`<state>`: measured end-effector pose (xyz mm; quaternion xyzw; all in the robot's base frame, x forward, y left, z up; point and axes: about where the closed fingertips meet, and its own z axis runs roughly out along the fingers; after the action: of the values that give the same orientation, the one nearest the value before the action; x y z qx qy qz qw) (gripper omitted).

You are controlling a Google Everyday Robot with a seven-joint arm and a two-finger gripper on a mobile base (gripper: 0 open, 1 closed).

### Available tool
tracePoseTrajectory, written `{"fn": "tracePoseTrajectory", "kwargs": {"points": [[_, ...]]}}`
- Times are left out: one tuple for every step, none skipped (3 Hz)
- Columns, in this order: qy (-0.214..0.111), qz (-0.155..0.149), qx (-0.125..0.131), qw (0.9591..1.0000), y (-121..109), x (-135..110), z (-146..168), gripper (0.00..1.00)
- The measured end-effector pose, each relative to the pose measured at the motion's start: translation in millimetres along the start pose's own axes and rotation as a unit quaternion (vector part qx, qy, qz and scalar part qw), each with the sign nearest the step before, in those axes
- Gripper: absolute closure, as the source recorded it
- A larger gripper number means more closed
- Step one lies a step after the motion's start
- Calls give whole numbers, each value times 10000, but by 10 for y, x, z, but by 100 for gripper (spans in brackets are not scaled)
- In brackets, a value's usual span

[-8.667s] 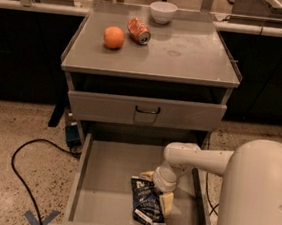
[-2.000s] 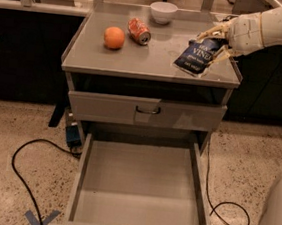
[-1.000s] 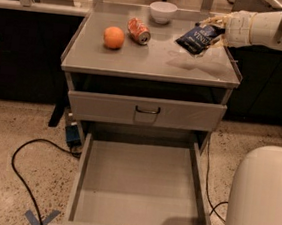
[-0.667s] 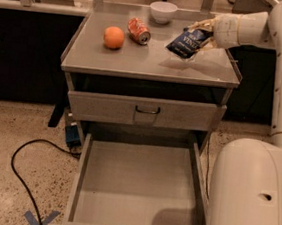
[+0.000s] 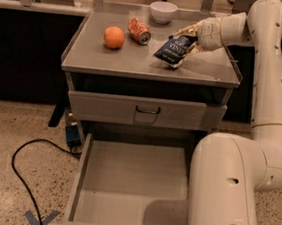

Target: Pick blue chip bag from middle drawer and place on counter

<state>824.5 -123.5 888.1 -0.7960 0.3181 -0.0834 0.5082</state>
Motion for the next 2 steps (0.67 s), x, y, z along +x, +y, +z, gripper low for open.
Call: {"fn": "tracePoseTrajectory", "kwargs": {"points": [[-6,-5,-12,10000,2,-5,12,81],[-6,-5,-12,10000,2,-5,12,59]]}}
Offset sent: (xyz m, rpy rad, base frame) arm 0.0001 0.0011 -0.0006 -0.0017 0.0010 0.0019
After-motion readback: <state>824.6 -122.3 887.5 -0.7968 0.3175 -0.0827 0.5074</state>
